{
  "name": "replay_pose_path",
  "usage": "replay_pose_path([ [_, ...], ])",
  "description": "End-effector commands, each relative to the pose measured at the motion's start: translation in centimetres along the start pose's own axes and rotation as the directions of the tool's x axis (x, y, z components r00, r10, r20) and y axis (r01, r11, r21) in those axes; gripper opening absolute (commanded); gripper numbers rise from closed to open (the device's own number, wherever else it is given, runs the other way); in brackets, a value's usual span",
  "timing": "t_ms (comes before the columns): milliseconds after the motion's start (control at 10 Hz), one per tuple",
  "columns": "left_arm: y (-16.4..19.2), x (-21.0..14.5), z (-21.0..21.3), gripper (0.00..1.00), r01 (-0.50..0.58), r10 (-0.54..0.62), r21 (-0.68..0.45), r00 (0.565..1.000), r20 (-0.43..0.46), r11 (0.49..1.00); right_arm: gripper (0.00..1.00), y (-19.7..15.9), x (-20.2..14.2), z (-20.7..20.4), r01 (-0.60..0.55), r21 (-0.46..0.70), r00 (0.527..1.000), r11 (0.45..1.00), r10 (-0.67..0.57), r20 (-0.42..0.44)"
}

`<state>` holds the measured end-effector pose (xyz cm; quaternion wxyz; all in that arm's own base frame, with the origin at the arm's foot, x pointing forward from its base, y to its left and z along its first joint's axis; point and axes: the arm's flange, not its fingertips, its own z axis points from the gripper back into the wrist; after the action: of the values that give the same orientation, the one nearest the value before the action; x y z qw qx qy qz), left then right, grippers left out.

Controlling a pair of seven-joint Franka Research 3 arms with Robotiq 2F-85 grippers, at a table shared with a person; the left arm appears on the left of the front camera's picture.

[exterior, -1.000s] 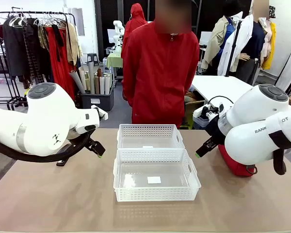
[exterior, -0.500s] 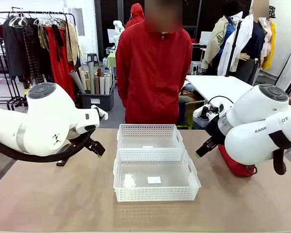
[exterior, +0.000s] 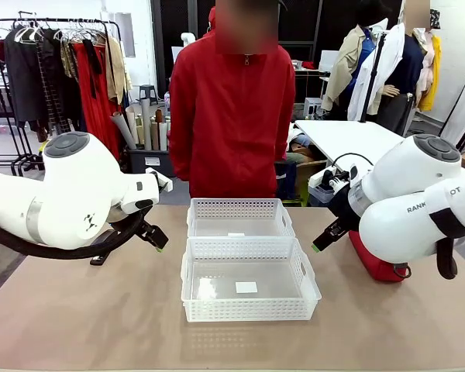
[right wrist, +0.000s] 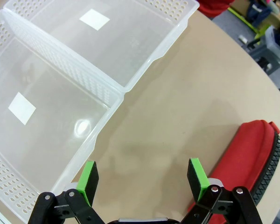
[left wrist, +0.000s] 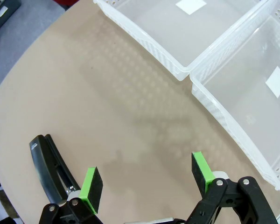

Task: Distribute items into two baskets.
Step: Pick up the Pencil pouch that the person points to.

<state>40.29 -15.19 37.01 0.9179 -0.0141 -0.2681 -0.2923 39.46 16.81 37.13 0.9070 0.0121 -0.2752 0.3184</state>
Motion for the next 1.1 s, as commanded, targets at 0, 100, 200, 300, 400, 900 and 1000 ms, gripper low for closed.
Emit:
replay_pose_path([
  [0,0.0,0.0,0.0,1.0,0.0,0.0,0.0,1.0,0.0,1.0,1.0,0.0,0.0,0.0,0.001,0.0,1.0,1.0,-0.001,0.0],
  [100,0.0,0.0,0.0,1.0,0.0,0.0,0.0,1.0,0.0,1.0,1.0,0.0,0.0,0.0,0.001,0.0,1.0,1.0,-0.001,0.0],
  [200,0.0,0.0,0.0,1.0,0.0,0.0,0.0,1.0,0.0,1.0,1.0,0.0,0.0,0.0,0.001,0.0,1.0,1.0,-0.001,0.0],
  [300,0.0,0.0,0.0,1.0,0.0,0.0,0.0,1.0,0.0,1.0,1.0,0.0,0.0,0.0,0.001,0.0,1.0,1.0,-0.001,0.0],
  [400,0.0,0.0,0.0,1.0,0.0,0.0,0.0,1.0,0.0,1.0,1.0,0.0,0.0,0.0,0.001,0.0,1.0,1.0,-0.001,0.0],
  [900,0.9,-1.3,3.0,1.0,0.041,-0.038,-0.084,0.999,0.036,0.996,1.0,-0.6,2.6,1.3,0.124,0.131,0.992,0.984,-0.12,-0.04],
  [1000,1.3,-1.7,3.7,1.0,0.059,-0.052,-0.127,0.997,0.062,0.99,1.0,-0.9,3.2,1.4,0.162,0.169,0.986,0.972,-0.151,-0.073],
])
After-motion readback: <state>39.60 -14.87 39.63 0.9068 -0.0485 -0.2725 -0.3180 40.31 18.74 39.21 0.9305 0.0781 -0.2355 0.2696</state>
